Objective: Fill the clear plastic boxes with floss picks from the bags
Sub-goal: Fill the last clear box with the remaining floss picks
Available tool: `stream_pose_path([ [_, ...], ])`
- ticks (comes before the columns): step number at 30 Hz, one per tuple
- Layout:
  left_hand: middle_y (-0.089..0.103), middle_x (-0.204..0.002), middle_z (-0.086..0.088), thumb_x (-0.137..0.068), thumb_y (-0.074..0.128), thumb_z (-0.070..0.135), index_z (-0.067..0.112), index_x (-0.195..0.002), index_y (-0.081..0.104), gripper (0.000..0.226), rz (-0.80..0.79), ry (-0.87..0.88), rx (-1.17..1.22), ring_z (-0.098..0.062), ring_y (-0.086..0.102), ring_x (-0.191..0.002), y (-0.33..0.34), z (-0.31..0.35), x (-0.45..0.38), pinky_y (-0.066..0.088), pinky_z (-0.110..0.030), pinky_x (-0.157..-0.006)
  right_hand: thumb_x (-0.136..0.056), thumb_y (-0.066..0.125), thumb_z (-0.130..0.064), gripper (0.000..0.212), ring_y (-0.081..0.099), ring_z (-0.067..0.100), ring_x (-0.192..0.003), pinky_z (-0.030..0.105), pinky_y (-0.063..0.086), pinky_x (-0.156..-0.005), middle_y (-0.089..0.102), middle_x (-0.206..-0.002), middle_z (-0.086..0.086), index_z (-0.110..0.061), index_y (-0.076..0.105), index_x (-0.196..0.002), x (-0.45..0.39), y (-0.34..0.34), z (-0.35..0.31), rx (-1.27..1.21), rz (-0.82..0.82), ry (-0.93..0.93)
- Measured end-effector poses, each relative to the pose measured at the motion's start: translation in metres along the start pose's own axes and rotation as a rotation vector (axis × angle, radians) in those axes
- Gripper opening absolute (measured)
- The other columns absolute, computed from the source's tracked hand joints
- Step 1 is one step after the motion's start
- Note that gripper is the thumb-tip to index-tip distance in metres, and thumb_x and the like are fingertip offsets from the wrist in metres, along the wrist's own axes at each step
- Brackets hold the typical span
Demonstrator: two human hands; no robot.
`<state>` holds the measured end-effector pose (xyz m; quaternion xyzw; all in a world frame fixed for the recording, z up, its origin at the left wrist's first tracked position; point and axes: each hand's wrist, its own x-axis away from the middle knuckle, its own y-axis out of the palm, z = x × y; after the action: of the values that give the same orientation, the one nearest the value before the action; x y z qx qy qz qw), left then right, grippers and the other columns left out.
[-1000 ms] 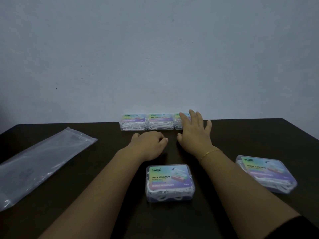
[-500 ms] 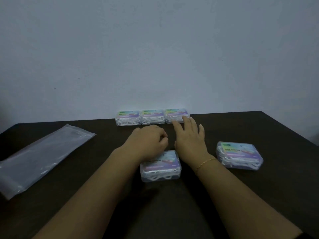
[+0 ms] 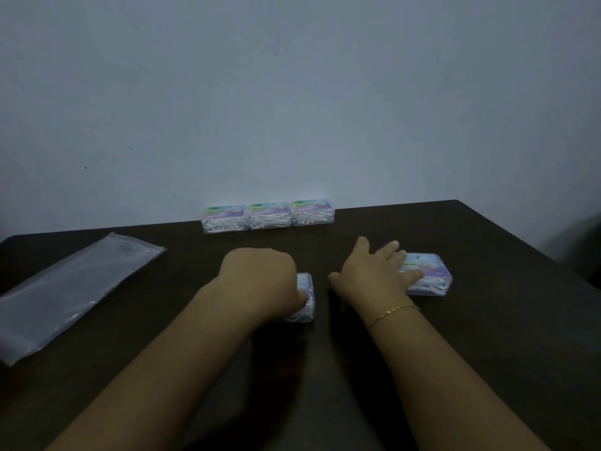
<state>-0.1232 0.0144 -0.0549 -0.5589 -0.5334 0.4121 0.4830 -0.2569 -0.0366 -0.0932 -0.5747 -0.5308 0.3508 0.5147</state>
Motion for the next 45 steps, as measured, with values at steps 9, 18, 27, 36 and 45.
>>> stream_pose_path([
  [9, 0.056, -0.127, 0.006, -0.087, 0.052, 0.051, 0.032, -0.13, 0.051, 0.047, -0.1, -0.006, 0.066, -0.017, 0.056, -0.111, 0.007, -0.016, -0.009, 0.045, -0.031, -0.084, -0.097, 0.045, -0.026, 0.065, 0.001, 0.026, -0.146, 0.042, 0.01, -0.116, -0.002, -0.159, 0.013, -0.019, 0.01, -0.151, 0.007, 0.013, -0.02, -0.326, 0.064, -0.442],
  [18, 0.021, -0.148, -0.005, -0.087, 0.055, 0.043, 0.026, -0.144, 0.027, 0.066, 0.056, -0.049, 0.19, -0.024, 0.03, -0.133, 0.031, -0.025, -0.024, 0.035, -0.037, -0.102, -0.095, 0.045, -0.03, 0.047, 0.029, 0.022, -0.136, 0.037, 0.028, -0.111, 0.038, -0.145, 0.005, -0.019, 0.04, -0.14, -0.009, 0.024, -0.01, -0.048, 0.245, -0.446],
  [27, 0.032, -0.148, -0.005, -0.088, 0.049, 0.046, 0.033, -0.146, 0.023, 0.064, 0.049, -0.091, 0.072, -0.023, 0.033, -0.136, 0.044, -0.039, -0.036, 0.018, -0.04, -0.113, -0.094, 0.042, -0.028, 0.048, 0.028, 0.021, -0.137, 0.035, 0.026, -0.108, 0.038, -0.146, 0.004, -0.022, 0.038, -0.141, -0.029, 0.039, -0.031, 0.014, 0.328, -0.578],
  [36, 0.02, -0.157, 0.002, -0.09, 0.044, 0.042, 0.039, -0.148, 0.016, 0.065, 0.138, -0.212, 0.206, -0.023, 0.017, -0.142, 0.063, -0.056, -0.059, 0.012, -0.046, -0.114, -0.095, 0.041, -0.029, 0.05, 0.024, 0.022, -0.138, 0.04, 0.021, -0.113, 0.034, -0.147, 0.003, -0.025, 0.032, -0.143, -0.055, 0.043, -0.055, 0.045, 0.318, -0.62],
  [45, 0.011, -0.159, 0.001, -0.092, 0.038, 0.041, 0.04, -0.149, 0.01, 0.064, 0.152, -0.214, 0.21, -0.022, 0.01, -0.144, 0.072, -0.065, -0.084, 0.008, -0.046, -0.114, -0.094, 0.043, -0.028, 0.049, 0.026, 0.023, -0.137, 0.039, 0.022, -0.111, 0.034, -0.148, 0.005, -0.026, 0.034, -0.143, -0.074, 0.045, -0.069, -0.001, 0.335, -0.614],
])
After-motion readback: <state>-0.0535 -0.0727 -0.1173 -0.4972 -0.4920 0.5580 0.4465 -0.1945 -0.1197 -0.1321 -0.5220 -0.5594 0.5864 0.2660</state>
